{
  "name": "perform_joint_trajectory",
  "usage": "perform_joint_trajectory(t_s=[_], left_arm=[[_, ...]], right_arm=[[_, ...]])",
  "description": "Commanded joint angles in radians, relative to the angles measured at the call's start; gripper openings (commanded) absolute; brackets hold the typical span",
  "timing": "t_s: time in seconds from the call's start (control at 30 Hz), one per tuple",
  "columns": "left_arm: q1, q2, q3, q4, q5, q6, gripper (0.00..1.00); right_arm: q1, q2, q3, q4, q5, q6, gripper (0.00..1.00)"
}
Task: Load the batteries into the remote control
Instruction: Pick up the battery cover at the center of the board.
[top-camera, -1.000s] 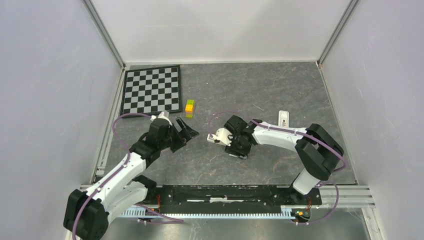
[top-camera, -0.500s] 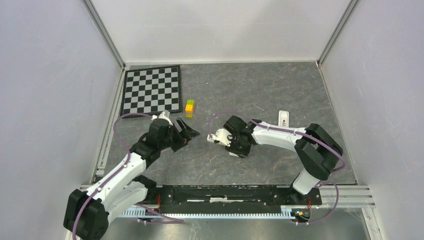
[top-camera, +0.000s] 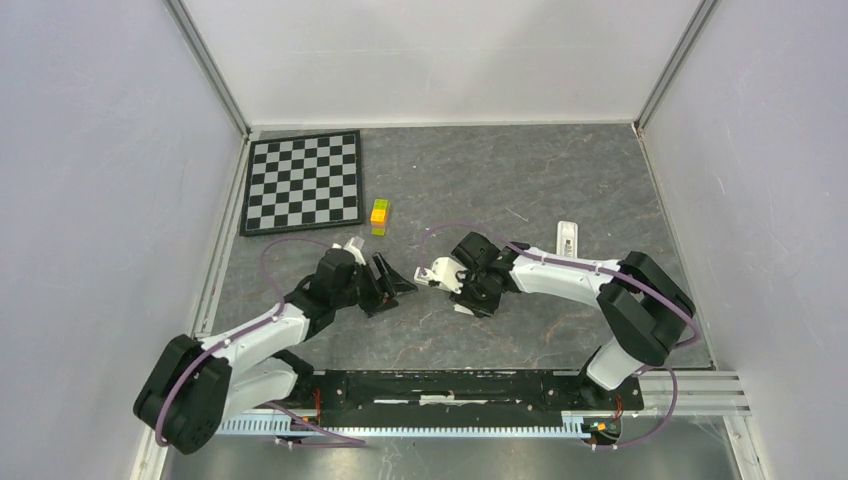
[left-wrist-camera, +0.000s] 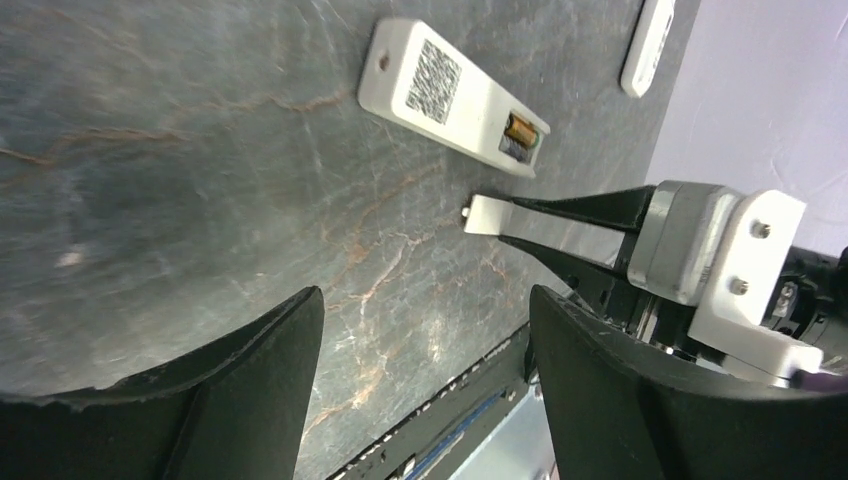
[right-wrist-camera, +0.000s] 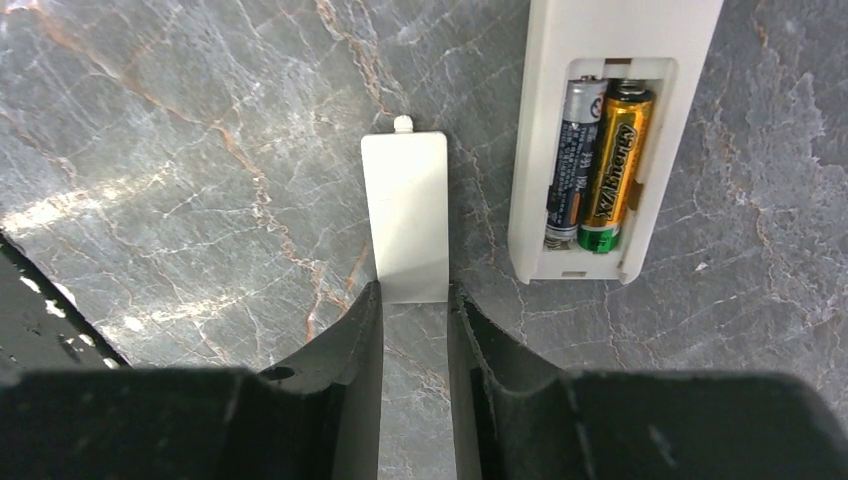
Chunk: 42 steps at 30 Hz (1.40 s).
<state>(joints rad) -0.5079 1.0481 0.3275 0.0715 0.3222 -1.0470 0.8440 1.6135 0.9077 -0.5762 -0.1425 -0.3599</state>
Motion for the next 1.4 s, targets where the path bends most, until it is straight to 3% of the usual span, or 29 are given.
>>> perform_joint_trajectory(t_s=[0.0,0.57,0.87,1.2,1.37], left_arm=[[-0.07,0.067,-0.001,0.161,0.012,-0.058,0.8],[-0.224,0.326,0.064,0.37,-0.031,-0.15,0.78],[-0.25,0.489,0.097,0.528,0.018,-0.233,0.69],[-0.275,0.555,0.077,0.682,0.083,-0.343,0.39],[-0.275,0.568,0.072,0.73,0.1,-0.364,0.05]], right_arm=[[0.003,-0.054,-0.016,0.045,-0.057,0.003,0.26],[0.003,-0.125,-0.035,0.086,-0.135,0.006,0.26],[0.003,-0.145,-0.038,0.113,-0.176,0.009,0.26],[0.003,-0.143,-0.033,0.139,-0.176,0.009,0.25],[0.003,-0.146,-0.035,0.149,-0.184,0.01,0.27]])
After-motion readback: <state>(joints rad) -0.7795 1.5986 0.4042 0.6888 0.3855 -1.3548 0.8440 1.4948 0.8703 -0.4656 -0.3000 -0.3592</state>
